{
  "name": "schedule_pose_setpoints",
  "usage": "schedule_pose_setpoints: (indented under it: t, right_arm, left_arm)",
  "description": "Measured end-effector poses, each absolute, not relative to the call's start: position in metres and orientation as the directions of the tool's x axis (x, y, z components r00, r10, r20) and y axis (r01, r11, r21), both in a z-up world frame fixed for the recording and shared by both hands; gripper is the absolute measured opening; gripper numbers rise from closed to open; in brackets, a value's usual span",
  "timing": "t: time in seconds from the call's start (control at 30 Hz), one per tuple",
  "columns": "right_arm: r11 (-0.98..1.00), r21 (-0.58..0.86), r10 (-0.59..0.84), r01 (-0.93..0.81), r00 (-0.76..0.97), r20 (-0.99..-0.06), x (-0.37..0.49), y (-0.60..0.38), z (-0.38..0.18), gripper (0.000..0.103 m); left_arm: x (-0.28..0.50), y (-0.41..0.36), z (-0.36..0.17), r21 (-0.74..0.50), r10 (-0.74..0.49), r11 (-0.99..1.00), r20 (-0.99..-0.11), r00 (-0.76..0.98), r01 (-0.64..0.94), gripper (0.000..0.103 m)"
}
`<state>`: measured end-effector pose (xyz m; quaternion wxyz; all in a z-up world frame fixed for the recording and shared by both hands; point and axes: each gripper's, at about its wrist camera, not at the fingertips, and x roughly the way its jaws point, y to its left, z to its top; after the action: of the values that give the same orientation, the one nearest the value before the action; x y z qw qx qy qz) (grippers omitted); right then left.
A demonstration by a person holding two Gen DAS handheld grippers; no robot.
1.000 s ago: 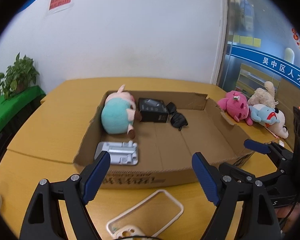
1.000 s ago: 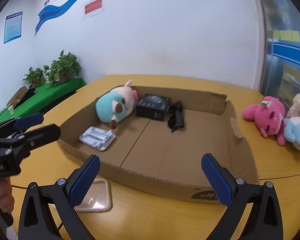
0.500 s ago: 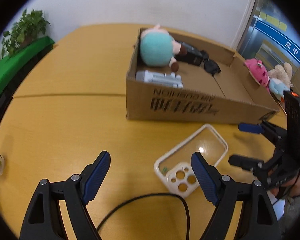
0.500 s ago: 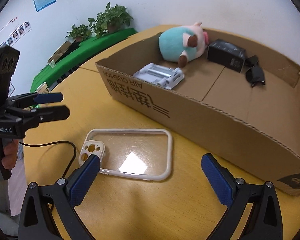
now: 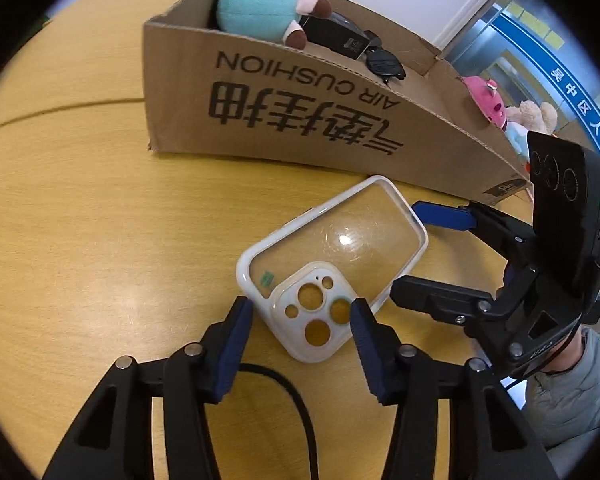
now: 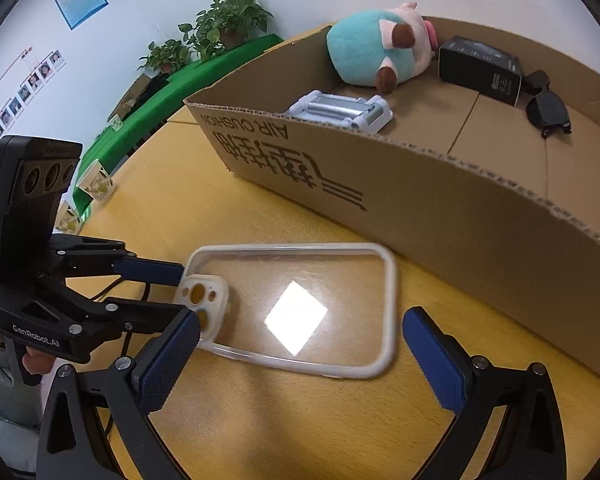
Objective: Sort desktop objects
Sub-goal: 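Move the left gripper out of the box to the clear phone case, then grasp the clear phone case by its white rim with the left gripper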
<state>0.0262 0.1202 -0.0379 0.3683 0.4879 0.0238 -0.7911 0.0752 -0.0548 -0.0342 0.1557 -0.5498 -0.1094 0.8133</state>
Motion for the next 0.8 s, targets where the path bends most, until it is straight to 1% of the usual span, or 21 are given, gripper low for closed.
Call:
schedule_pose_setpoints:
  t: [0.07,0.13,0.2,0.23,0.3,0.37,0.47,0.57,0.7,0.73,0.77,0.8]
  right_arm:
    - [-0.729,0.324,-0.561,0.603,-0.255,-0.788,0.025,0.122,-0.04,0.103]
    - [-0.724,0.348,-0.579,0.595,-0.251,-0.776,0.024,0.128,-0.039,0.103]
    - [-0.719,0.368,-0.602,0.59,-0.265,-0.753,0.028,0.137,-0.035,0.103]
    - [-0.706,0.385,-0.628,0.595,-0.273,-0.729,0.032,0.143,-0.031,0.101]
    - [-0.684,0.404,-0.665,0.608,-0.291,-0.688,0.042,0.152,-0.023,0.1]
    - [-0.694,0.355,-0.657,0.627,-0.349,-0.668,0.055,0.16,-0.012,0.099]
    - [-0.72,0.341,-0.63,0.604,-0.364,-0.686,0.057,0.173,-0.012,0.099]
    - [-0.749,0.371,-0.609,0.549,-0.35,-0.712,0.047,0.186,-0.021,0.099]
    - [-0.741,0.364,-0.607,0.564,-0.332,-0.721,0.038,0.18,-0.024,0.099]
    - [-0.733,0.365,-0.611,0.574,-0.32,-0.724,0.033,0.173,-0.025,0.099]
    - [-0.727,0.367,-0.614,0.58,-0.311,-0.725,0.03,0.167,-0.027,0.099]
    - [-0.722,0.371,-0.617,0.584,-0.301,-0.727,0.025,0.162,-0.03,0.099]
  left_arm:
    - [0.072,-0.052,-0.033,-0.337,0.363,-0.932,-0.86,-0.359,-0.136,0.049]
    - [0.069,-0.05,-0.03,-0.352,0.381,-0.925,-0.847,-0.371,-0.145,0.049]
    - [0.067,-0.045,-0.021,-0.396,0.438,-0.899,-0.811,-0.387,-0.188,0.049]
    - [0.068,-0.04,-0.016,-0.413,0.466,-0.884,-0.791,-0.396,-0.216,0.049]
    - [0.07,-0.025,-0.005,-0.377,0.465,-0.883,-0.779,-0.421,-0.278,0.048]
    - [0.071,-0.017,0.0,-0.335,0.444,-0.891,-0.786,-0.43,-0.307,0.049]
    - [0.062,-0.021,-0.006,-0.338,0.412,-0.909,-0.818,-0.401,-0.244,0.05]
    - [0.057,-0.037,-0.021,-0.321,0.344,-0.939,-0.87,-0.353,-0.123,0.05]
    - [0.054,-0.046,-0.036,-0.318,0.313,-0.947,-0.896,-0.315,-0.039,0.051]
    - [0.054,-0.045,-0.036,-0.322,0.318,-0.946,-0.89,-0.326,-0.042,0.058]
    - [0.052,-0.044,-0.037,-0.331,0.326,-0.943,-0.887,-0.327,-0.043,0.06]
    - [0.05,-0.043,-0.038,-0.339,0.333,-0.94,-0.883,-0.33,-0.04,0.06]
